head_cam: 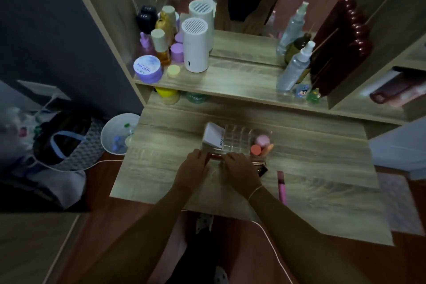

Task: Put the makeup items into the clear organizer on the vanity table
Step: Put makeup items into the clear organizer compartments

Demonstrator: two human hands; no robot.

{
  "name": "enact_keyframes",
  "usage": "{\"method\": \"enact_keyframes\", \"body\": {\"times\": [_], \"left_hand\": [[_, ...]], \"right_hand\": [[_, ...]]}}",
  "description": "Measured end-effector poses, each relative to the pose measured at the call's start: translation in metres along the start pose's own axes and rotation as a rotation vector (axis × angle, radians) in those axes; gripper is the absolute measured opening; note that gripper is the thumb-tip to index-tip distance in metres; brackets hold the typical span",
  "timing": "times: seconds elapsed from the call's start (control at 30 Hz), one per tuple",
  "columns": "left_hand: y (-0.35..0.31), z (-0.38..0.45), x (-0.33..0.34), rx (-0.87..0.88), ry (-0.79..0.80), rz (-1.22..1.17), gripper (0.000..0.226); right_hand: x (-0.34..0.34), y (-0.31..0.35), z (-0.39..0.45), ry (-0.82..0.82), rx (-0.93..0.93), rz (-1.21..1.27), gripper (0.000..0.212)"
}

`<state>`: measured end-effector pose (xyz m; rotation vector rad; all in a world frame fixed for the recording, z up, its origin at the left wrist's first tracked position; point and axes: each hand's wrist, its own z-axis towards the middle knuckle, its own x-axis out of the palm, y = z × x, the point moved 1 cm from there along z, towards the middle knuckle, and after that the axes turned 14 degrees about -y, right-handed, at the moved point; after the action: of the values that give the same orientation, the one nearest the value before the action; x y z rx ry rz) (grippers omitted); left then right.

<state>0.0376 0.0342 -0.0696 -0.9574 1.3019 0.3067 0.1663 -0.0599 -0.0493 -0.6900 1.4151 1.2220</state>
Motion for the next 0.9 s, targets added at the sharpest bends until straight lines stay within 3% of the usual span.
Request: {"method": "enact_keyframes", "body": {"times": [0.13, 0.33, 0.57, 0.7, 0.9], "left_hand": [[0.002, 0.007, 0.002, 0.008, 0.002, -0.057, 0.029], [0.018, 0.006, 0.0, 0.066, 0.018, -0.05, 0.044], [0.028, 0.007, -0.011, 0.095, -0.027, -0.087, 0.037], [0.03, 0.01, -0.021, 0.029, -0.069, -0.133, 0.033], [0.024, 0.017, -0.041, 0.041, -0.192, -0.232, 0.035]], "right_hand": [[0.005, 0.001, 0.01, 0.112, -0.052, -0.113, 0.023], [0.008, 0.007, 0.015, 0.122, -0.178, -0.239, 0.022], [0.02, 0.012, 0.015, 0.06, -0.269, -0.216, 0.028], [0.018, 0.018, 0.016, -0.003, -0.212, -0.123, 0.04], [-0.013, 0.026, 0.024, -0.127, 0.007, 0.198, 0.026]]}}
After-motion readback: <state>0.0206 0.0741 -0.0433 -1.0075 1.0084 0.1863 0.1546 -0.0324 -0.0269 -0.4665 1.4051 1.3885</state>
